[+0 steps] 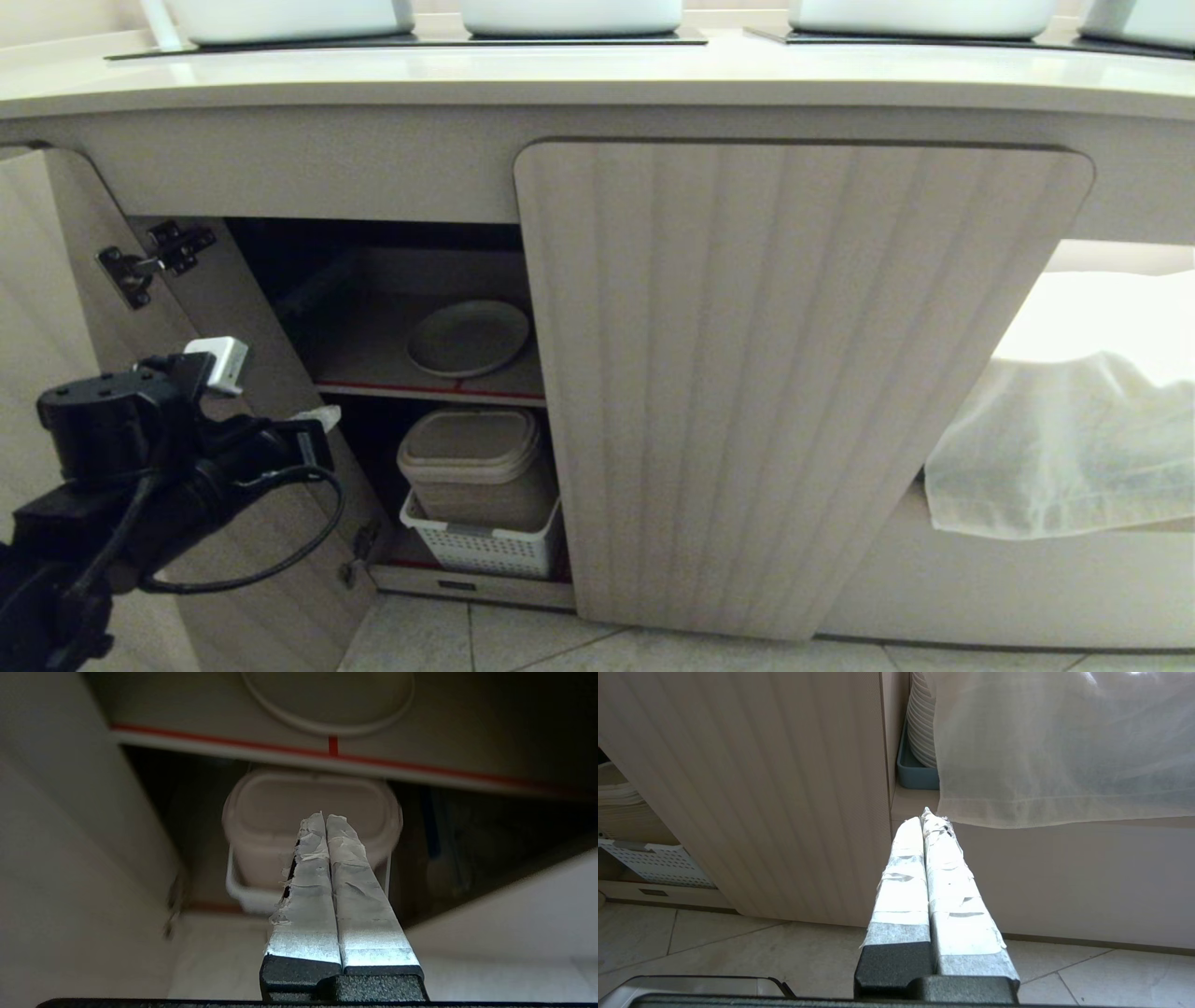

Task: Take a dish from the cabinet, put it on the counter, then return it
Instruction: Take the plate from the cabinet

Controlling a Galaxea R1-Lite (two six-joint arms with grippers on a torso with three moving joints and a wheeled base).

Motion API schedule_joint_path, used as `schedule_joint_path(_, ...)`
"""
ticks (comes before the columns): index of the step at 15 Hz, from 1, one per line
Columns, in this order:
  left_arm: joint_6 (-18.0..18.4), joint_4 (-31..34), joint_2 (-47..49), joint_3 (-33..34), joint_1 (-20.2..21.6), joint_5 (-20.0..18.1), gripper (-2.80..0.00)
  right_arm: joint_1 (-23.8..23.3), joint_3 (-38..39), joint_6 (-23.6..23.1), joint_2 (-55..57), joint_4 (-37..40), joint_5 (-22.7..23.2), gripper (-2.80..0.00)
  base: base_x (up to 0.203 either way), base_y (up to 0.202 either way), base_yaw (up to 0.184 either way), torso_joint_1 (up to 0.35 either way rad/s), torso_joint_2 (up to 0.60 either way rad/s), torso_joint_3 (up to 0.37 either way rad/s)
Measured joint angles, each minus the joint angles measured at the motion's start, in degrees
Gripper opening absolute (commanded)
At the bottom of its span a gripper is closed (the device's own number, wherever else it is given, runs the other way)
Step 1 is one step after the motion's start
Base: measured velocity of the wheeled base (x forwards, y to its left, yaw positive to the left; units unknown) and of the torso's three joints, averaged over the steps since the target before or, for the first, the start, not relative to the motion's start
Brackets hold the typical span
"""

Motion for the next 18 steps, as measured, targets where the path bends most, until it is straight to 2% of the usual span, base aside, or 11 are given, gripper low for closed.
schedule_joint_path(3, -1.63, -8.39, 7.98, -3.97, 0.0, 0.05, -2.8, -0.05, 0.0, -0.01, 0.0, -0.01, 0.0, -2.8, 0.0, 0.0, 0.0, 0.0, 0.0, 0.0)
schedule_joint_path(5, -1.96, -11.18, 11.78, -7.07, 0.13, 0.11, -2.8, -0.07, 0.0, 0.02, 0.0, -0.01, -0.01, -2.8, 0.0, 0.0, 0.0, 0.0, 0.0, 0.0)
schedule_joint_path(13, -1.97, -10.96, 20.56, -18.85, 0.21, -0.17, -2.8, -0.07, 0.0, 0.02, 0.0, -0.04, 0.0, -2.8, 0.0, 0.0, 0.0, 0.0, 0.0, 0.0)
schedule_joint_path(18, -1.79, -7.28, 23.8, -25.54, 1.24, -0.29, -2.8, -0.07, 0.0, 0.02, 0.0, -0.04, -0.02, -2.8, 0.0, 0.0, 0.0, 0.0, 0.0, 0.0)
